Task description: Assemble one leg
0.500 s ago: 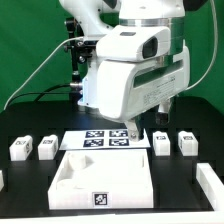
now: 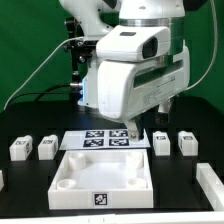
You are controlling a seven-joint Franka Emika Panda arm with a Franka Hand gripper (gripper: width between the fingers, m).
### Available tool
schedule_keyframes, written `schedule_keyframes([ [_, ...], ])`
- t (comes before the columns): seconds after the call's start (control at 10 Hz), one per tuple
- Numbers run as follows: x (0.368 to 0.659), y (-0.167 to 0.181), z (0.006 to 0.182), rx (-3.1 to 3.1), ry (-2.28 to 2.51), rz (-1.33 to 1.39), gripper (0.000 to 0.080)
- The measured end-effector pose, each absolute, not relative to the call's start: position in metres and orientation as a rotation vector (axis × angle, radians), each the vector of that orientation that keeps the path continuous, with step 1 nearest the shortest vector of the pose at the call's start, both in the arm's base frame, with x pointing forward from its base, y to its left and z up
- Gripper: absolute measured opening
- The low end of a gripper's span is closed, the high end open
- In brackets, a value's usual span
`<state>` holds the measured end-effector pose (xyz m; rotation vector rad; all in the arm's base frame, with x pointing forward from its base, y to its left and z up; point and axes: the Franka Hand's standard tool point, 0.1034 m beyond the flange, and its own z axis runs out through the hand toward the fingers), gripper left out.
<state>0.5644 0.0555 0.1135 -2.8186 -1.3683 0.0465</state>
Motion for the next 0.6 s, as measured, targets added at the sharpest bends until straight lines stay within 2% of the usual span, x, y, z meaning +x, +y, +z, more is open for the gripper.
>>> schedule_keyframes([
  [0.1, 0.563, 0.057, 0.113, -2.801, -1.406, 0.041, 0.065],
  [0.2, 0.55, 0.064, 0.108, -2.796, -1.426, 0.018, 0.065],
  [0.4, 0.501, 0.059, 0.103, -2.649, -1.684, 0.037, 0.065],
  [0.6, 0.469, 0.037, 0.093, -2.424, -1.98, 0.05, 0.065],
])
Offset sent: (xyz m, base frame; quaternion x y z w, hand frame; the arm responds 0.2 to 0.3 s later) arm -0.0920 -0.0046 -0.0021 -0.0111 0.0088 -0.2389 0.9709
